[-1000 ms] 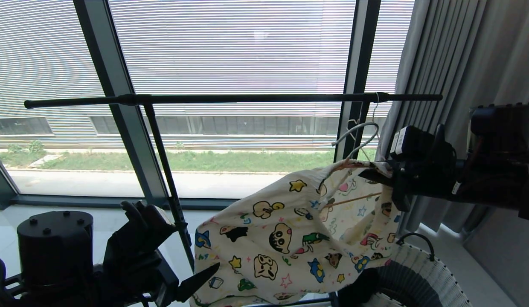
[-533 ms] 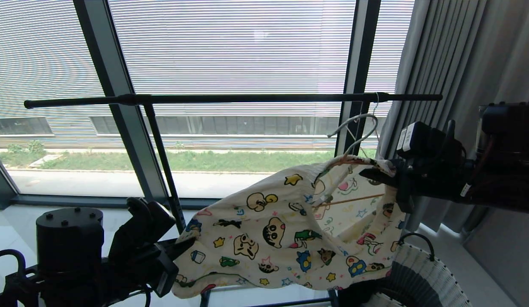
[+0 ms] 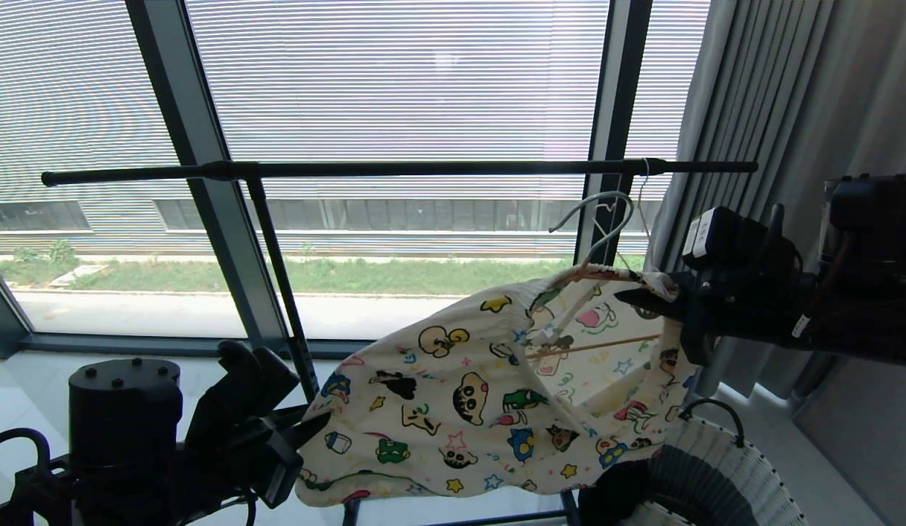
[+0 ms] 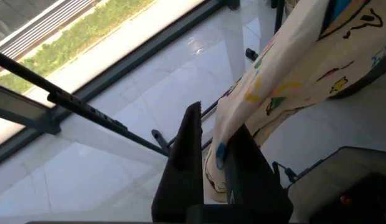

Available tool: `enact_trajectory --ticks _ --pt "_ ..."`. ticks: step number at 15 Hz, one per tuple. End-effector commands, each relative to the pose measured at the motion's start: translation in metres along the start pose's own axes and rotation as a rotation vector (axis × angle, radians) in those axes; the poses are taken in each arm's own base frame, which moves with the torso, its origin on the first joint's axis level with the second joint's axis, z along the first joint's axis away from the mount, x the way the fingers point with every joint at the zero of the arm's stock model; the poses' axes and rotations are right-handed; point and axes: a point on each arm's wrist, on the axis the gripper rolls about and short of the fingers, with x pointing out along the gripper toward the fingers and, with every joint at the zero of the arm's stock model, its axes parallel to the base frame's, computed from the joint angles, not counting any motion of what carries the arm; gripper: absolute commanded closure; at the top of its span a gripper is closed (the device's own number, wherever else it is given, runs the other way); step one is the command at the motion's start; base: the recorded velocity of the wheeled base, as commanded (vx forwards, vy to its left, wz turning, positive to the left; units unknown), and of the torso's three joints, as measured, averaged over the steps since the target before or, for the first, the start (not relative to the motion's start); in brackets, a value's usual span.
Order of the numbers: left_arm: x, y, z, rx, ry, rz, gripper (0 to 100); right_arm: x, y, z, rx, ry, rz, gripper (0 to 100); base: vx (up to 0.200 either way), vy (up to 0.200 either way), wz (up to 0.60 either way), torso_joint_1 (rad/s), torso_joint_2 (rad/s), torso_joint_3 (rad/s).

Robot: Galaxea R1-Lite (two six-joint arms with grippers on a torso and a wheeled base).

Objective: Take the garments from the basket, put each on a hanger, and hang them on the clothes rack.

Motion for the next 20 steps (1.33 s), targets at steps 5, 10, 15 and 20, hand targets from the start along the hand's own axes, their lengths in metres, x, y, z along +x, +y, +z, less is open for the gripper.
enact_trajectory --ticks 5,10,15,20 --pt "-0.004 0.018 0.018 0.007 -0.166 0.151 0 -0.006 0.011 -0.017 0.167 0.232 -0.116 100 0.000 0.000 0.00 0.000 0.00 0.000" --pt "-0.006 0.031 0.019 -0.020 -0.105 0.419 0 -0.005 0.011 -0.027 0.372 0.409 -0.362 100 0.000 0.000 0.00 0.000 0.00 0.000" --pt "-0.003 0.034 0.015 -0.036 -0.021 0.570 0 0.013 0.012 -0.042 0.558 0.537 -0.483 100 0.000 0.000 0.00 0.000 0.00 0.000" --pt "-0.005 0.035 0.019 0.001 -0.042 0.579 0 0.039 -0.010 -0.030 0.721 0.631 -0.608 100 0.000 0.000 0.00 0.000 0.00 0.000"
